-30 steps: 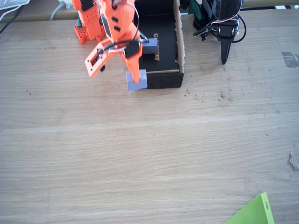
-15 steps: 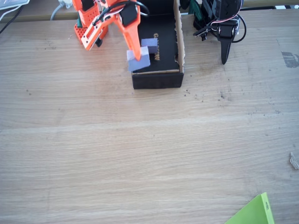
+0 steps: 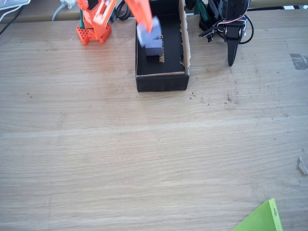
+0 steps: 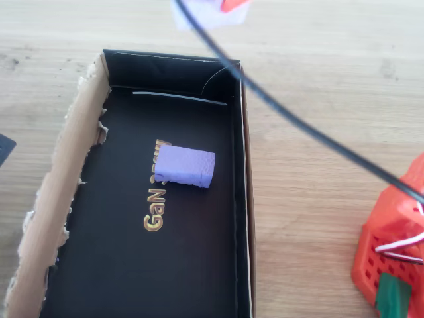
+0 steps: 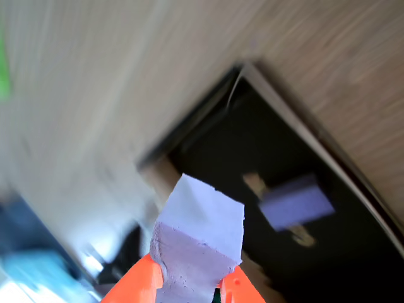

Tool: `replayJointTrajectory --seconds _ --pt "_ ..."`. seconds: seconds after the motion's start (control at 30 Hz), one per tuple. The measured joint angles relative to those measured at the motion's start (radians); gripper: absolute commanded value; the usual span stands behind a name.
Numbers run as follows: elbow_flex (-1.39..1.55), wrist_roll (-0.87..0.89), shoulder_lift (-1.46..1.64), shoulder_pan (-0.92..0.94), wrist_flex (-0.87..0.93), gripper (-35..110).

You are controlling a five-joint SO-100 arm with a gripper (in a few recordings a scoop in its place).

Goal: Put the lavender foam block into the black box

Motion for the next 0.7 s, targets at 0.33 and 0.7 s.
replayJointTrajectory --seconds 0.33,0.7 --pt "0.064 0.028 0.020 -0.091 -0.041 0" --pt "0.186 0.029 0.048 -0.081 -0.249 11"
